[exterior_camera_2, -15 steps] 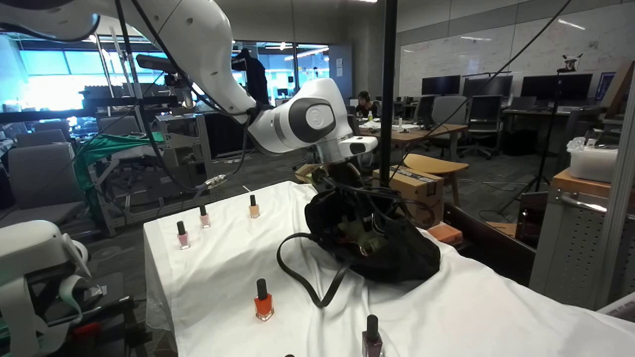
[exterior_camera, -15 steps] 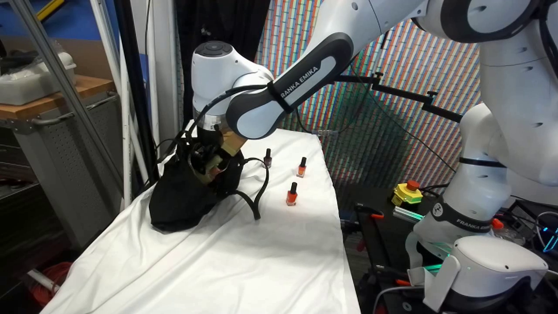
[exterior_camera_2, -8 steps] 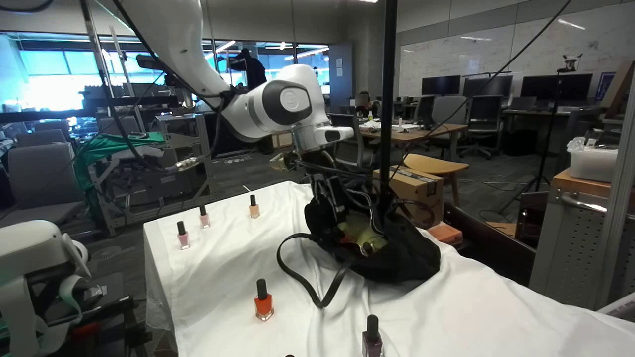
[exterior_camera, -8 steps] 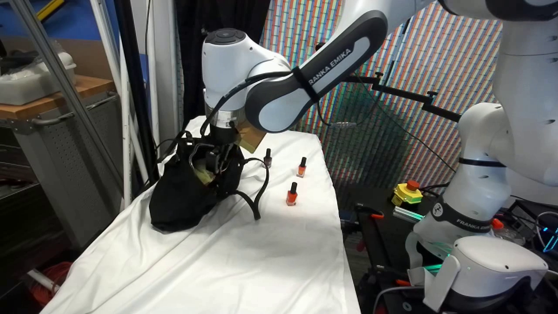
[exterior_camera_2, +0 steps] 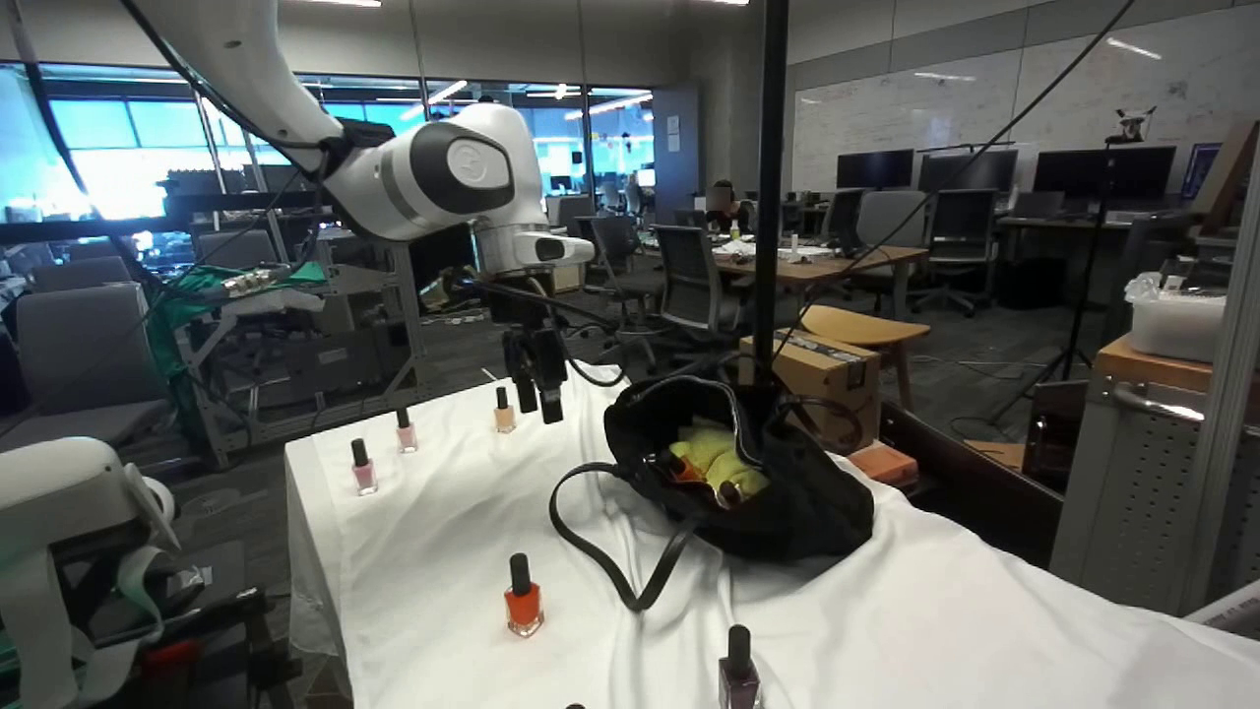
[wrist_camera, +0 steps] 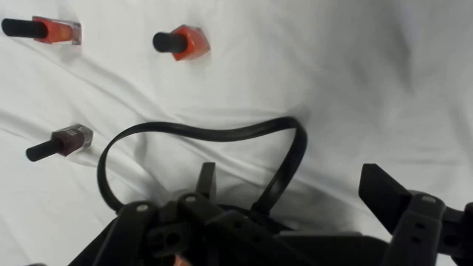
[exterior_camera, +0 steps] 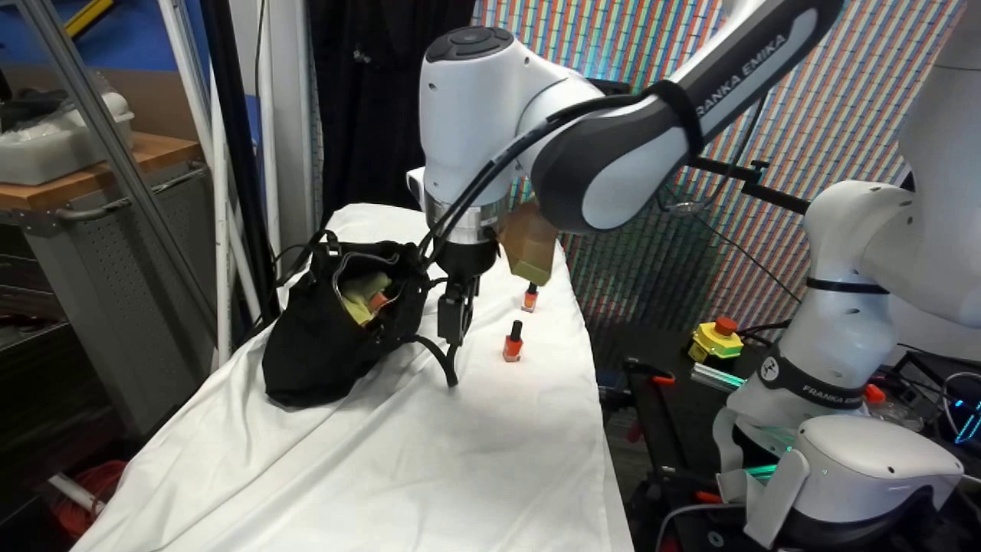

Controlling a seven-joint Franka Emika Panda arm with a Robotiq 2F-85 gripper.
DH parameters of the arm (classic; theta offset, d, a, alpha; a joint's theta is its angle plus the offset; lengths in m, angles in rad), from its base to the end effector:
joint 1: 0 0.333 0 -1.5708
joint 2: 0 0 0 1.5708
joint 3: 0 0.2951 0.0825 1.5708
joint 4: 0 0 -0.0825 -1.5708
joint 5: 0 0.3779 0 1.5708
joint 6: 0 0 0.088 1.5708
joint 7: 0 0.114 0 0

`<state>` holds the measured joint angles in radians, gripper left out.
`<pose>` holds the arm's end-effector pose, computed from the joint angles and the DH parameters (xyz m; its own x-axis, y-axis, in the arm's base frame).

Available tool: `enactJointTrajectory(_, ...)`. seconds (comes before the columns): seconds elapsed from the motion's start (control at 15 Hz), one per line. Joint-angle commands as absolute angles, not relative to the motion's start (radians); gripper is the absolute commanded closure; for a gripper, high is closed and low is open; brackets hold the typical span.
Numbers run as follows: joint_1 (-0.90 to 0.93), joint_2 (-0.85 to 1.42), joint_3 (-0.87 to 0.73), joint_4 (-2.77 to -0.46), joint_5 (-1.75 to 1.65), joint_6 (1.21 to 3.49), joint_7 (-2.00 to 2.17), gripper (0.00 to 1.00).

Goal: Pick up all the nail polish on the table and put them in the bag

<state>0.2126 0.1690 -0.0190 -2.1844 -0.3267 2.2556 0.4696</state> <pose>0.5268 0.0926 0.2813 0.9984 -0.0563 -0.0044 -0.0532 -0.9639 0.2608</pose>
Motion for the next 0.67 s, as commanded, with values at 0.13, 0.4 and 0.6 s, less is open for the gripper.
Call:
enactJointTrajectory(0.13,0.258,0.159,0.114,-2.225,-0.282,2.24,0.514,0.0)
enactJointTrajectory(0.4,0.291,0.219,0.163,-2.175,-0.254,2.239,0.52,0.0)
enactJointTrajectory(0.6,0.304,0.266,0.17,-2.125,-0.246,2.256,0.514,0.0)
